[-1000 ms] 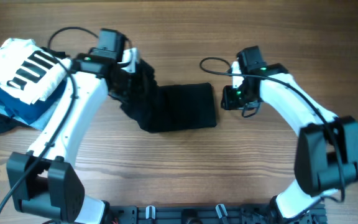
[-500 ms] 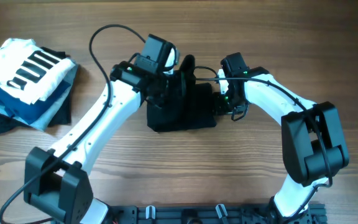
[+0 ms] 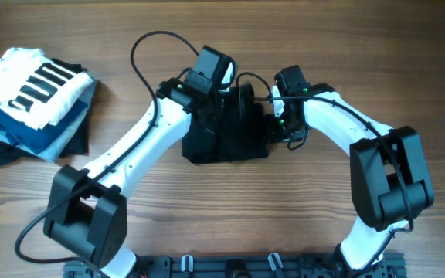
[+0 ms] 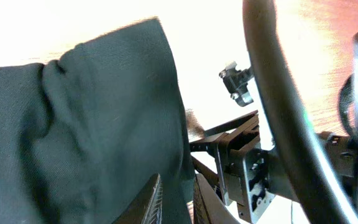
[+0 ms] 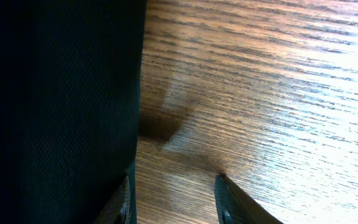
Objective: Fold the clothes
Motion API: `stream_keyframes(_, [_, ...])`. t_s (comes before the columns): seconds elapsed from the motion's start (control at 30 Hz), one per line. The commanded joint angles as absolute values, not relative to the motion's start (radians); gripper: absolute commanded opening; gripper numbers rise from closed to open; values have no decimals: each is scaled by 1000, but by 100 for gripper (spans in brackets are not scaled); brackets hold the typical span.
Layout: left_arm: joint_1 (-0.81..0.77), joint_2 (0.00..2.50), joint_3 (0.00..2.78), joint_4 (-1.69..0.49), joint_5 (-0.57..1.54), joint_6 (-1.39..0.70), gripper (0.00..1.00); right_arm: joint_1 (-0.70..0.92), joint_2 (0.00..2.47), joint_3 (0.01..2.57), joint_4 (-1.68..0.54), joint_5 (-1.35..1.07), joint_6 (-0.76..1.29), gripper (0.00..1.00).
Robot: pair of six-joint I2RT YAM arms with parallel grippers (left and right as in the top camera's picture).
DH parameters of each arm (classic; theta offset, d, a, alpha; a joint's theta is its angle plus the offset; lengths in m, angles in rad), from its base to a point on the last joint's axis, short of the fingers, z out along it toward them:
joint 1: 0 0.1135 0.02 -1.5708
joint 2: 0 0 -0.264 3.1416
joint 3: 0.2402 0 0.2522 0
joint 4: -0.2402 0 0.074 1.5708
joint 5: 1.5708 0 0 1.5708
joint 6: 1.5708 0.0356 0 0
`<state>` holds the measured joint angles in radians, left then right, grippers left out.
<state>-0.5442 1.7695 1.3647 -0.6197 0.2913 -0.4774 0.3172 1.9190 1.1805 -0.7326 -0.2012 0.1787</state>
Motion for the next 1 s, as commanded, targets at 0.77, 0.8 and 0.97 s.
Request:
stream_keyframes(0.77, [-300,1848,1339,-726,170,-476,25,324,2010,1393,-846,-498,29,57])
stream_keyframes(0.8, [-318,1859,1339,-727,170,-466,26,325,2036,1393,-846,-500,29,54])
stream_keyframes(0.97, [-357,1928,1339,-771,129,-453,27,326,2054,1393,-872,-495,29,10])
